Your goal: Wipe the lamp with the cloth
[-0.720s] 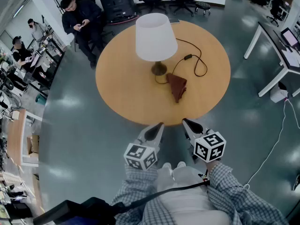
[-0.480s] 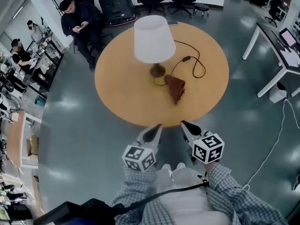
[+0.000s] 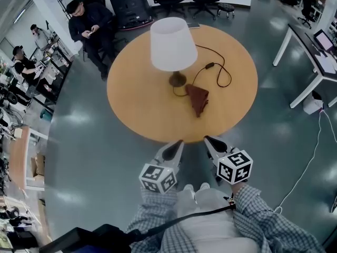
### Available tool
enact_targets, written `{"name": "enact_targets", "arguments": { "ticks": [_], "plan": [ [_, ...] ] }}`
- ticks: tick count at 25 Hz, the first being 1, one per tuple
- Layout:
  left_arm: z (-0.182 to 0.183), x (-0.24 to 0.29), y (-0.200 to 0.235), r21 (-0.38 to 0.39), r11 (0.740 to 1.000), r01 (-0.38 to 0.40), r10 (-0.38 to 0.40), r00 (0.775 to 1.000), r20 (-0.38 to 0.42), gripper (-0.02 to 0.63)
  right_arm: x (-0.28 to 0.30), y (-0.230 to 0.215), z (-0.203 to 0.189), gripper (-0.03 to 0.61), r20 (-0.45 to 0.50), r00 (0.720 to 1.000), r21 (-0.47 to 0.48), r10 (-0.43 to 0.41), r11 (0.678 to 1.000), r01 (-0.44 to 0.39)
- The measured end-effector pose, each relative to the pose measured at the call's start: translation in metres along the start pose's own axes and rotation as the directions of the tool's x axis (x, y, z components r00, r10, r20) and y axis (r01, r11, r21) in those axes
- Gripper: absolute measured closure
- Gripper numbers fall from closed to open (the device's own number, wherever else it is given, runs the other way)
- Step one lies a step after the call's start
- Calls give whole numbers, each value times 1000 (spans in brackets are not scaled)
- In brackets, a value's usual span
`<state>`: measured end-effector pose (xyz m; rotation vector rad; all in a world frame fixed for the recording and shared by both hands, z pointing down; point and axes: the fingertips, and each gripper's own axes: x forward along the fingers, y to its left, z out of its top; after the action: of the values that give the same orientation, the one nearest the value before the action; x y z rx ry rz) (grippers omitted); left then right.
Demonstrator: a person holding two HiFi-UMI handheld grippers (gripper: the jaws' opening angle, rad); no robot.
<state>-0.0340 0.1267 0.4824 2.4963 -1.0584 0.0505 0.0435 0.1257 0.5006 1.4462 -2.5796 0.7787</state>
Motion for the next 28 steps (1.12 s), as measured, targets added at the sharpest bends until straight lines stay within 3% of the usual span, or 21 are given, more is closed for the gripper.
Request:
{"name": "enact_targets", "arguments": {
  "ticks": [17, 28],
  "plan": [
    [-3, 11, -10, 4, 1000, -16, 16, 1000, -3, 609, -10, -22, 4, 575, -5, 1000, 33, -7, 999, 7],
    [8, 5, -8, 7, 996, -94, 93, 995, 45, 610, -24, -39, 16, 575, 18, 1000, 30, 10, 999, -11]
  ]
}}
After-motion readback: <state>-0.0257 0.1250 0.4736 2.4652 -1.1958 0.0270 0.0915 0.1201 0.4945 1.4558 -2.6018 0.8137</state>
